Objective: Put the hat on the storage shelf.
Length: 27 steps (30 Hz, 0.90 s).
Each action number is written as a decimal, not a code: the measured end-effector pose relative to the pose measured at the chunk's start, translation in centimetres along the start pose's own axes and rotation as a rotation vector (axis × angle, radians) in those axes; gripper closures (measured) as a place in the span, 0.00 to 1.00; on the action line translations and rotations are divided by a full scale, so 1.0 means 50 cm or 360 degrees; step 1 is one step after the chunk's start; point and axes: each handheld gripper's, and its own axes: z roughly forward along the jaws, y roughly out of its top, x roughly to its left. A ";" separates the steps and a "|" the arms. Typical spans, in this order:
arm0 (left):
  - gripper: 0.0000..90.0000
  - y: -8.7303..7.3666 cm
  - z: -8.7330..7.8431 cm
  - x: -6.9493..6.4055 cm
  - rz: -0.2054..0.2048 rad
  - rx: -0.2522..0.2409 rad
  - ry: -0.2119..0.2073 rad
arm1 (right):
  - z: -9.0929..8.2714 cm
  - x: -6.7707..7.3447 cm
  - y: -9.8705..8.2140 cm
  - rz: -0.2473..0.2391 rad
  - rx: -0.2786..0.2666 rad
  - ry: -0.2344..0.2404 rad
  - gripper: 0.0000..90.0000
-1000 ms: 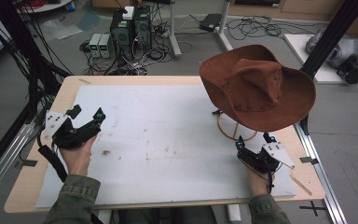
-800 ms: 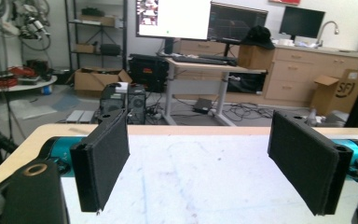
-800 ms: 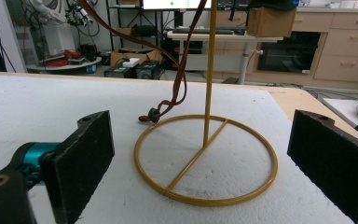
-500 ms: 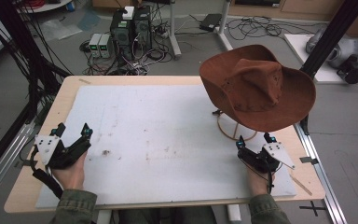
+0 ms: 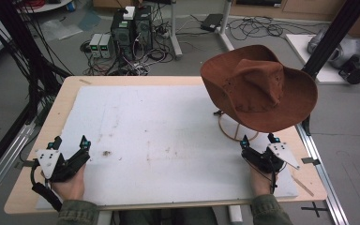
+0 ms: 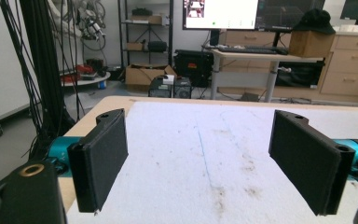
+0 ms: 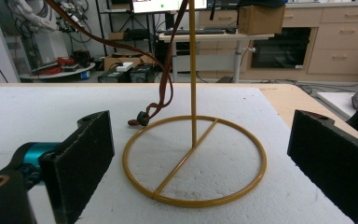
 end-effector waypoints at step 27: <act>0.21 -0.005 0.010 -0.032 0.0086 0.0025 -0.0102 | -0.012 -0.003 -0.002 -0.0028 0.0005 -0.0006 0.07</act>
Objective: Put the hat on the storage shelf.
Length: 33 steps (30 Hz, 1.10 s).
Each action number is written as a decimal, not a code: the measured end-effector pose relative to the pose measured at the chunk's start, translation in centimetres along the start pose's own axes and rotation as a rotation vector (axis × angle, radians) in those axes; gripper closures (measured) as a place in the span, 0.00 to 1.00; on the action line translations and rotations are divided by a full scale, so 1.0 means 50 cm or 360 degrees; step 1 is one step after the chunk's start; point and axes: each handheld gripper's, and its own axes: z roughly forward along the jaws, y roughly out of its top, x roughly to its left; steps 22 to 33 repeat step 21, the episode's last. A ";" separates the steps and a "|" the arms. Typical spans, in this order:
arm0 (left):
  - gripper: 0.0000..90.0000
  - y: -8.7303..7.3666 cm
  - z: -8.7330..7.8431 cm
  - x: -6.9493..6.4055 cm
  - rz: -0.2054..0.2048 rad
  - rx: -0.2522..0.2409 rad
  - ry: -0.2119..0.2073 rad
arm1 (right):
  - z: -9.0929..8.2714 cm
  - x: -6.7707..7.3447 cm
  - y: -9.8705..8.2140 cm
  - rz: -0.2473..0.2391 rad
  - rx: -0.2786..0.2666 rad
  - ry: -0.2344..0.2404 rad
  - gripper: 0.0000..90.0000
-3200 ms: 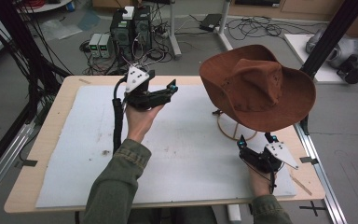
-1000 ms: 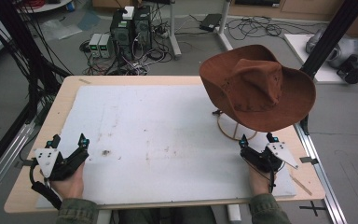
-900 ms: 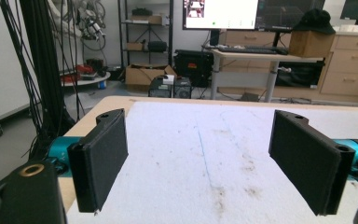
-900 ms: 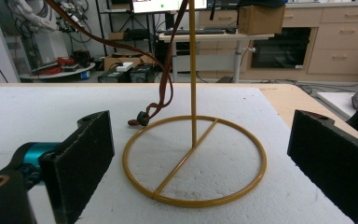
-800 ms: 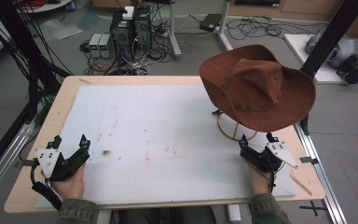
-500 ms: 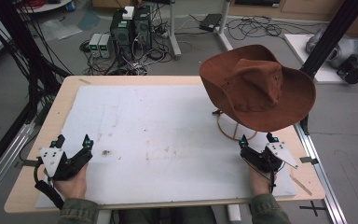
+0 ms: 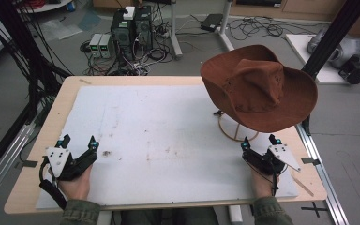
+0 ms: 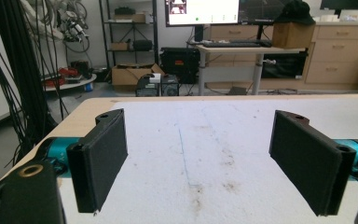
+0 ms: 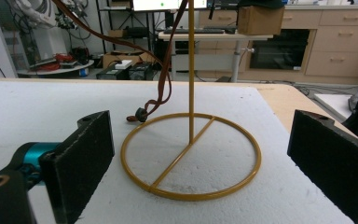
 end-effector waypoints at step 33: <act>0.21 -0.003 -0.009 0.009 0.0061 0.0041 0.0008 | -0.002 -0.014 0.001 0.0004 -0.0014 -0.0013 0.07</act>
